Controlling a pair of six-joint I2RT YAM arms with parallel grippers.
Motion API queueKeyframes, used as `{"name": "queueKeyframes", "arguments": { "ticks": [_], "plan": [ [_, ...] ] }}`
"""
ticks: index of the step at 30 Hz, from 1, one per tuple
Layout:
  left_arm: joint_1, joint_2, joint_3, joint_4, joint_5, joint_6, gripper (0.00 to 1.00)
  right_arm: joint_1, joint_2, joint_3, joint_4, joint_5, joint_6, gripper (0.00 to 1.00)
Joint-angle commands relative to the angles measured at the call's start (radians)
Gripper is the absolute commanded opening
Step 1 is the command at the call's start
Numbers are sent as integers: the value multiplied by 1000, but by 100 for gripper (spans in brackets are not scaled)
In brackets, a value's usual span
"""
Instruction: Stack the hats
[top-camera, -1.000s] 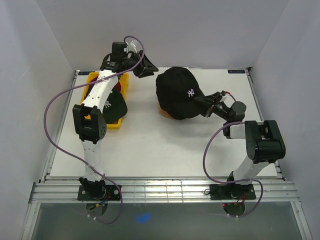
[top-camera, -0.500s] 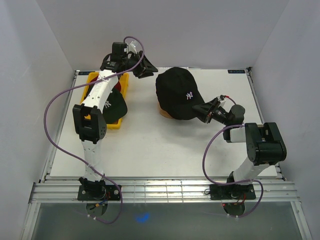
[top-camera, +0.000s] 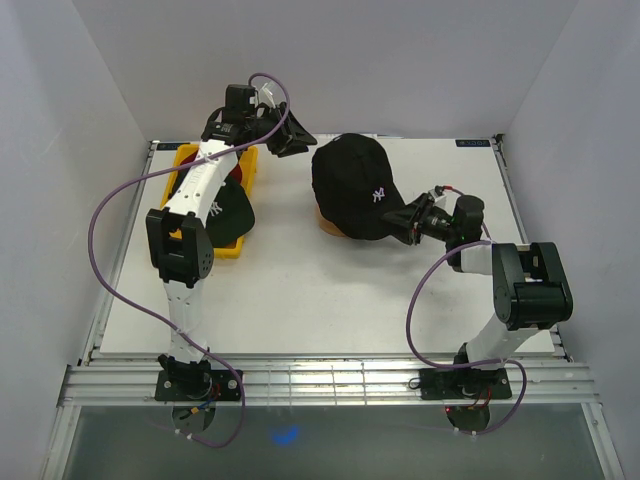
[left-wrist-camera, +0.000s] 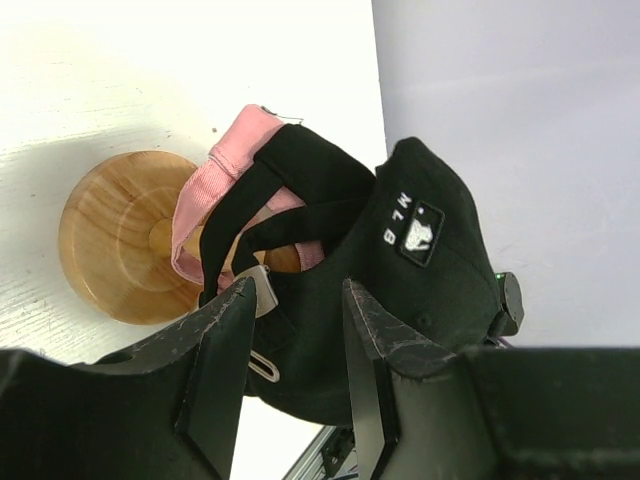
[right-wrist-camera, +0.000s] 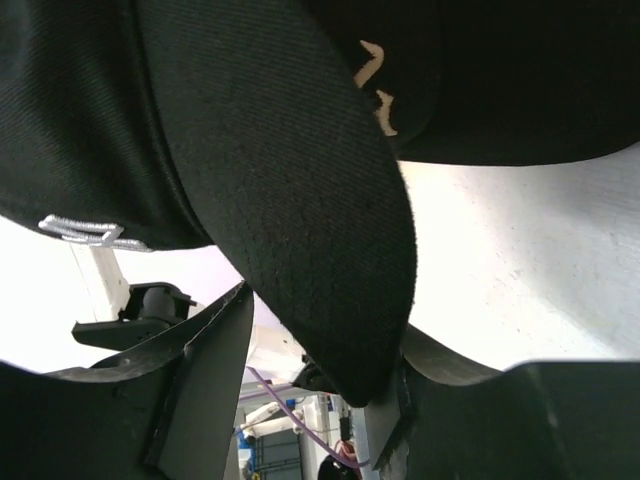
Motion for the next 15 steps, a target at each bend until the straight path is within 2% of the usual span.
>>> {"name": "queueKeyframes", "arguments": {
  "ticks": [1, 6, 11, 15],
  "plan": [
    [-5, -28, 26, -9, -5, 17, 50, 4, 13, 44, -96, -32, -103, 50],
    [-5, -27, 21, -11, -5, 19, 49, 10, 1, 66, -228, -27, -211, 51],
    [-6, -25, 21, -9, -5, 17, 49, 10, 2, 76, -265, -29, -233, 58],
    [-6, -25, 22, -11, -6, 17, 49, 10, 28, 83, -265, -43, -225, 58]
  ]
}}
